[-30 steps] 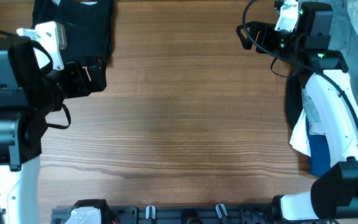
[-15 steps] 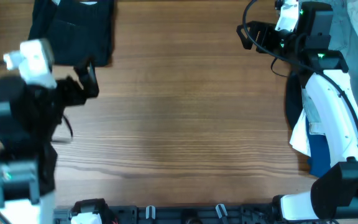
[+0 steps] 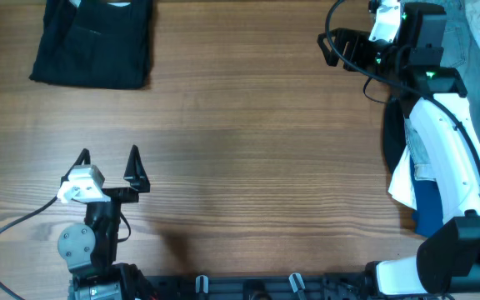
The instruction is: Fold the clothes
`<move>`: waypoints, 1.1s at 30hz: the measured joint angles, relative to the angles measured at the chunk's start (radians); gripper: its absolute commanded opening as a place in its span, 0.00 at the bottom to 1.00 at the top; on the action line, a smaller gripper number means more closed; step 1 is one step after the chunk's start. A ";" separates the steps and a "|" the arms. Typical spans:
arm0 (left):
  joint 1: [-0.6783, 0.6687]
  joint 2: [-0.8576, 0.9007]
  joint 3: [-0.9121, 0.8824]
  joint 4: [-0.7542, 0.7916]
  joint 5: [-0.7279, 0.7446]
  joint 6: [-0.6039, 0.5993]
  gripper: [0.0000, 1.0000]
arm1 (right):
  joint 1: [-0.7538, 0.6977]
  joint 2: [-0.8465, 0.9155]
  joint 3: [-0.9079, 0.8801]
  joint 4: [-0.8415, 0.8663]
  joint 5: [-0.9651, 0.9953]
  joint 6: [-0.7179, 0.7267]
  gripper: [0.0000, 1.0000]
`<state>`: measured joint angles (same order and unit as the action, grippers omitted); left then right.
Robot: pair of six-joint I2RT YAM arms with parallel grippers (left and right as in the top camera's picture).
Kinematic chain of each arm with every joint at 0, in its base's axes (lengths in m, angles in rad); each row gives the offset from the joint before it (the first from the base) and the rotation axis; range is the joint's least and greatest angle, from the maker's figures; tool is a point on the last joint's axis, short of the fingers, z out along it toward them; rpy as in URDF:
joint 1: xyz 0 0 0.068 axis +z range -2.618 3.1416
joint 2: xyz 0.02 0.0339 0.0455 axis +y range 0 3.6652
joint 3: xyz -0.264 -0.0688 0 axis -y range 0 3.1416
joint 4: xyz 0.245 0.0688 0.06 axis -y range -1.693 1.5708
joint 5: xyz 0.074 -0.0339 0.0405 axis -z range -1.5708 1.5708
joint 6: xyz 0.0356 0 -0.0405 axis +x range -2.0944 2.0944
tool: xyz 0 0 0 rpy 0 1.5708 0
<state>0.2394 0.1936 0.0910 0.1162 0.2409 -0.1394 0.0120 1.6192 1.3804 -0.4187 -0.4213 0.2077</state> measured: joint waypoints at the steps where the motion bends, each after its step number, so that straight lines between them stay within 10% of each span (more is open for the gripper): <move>1: 0.003 -0.008 -0.008 -0.004 0.000 0.000 1.00 | 0.000 0.000 0.000 0.000 0.000 0.000 1.00; 33: 0.011 -0.178 -0.081 -0.168 -0.003 -0.001 1.00 | 0.000 -0.021 -0.001 -0.027 0.009 0.000 1.00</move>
<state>0.2501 0.0154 0.0101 -0.0521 0.2375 -0.1406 0.0124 1.5986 1.3796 -0.4454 -0.4126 0.2077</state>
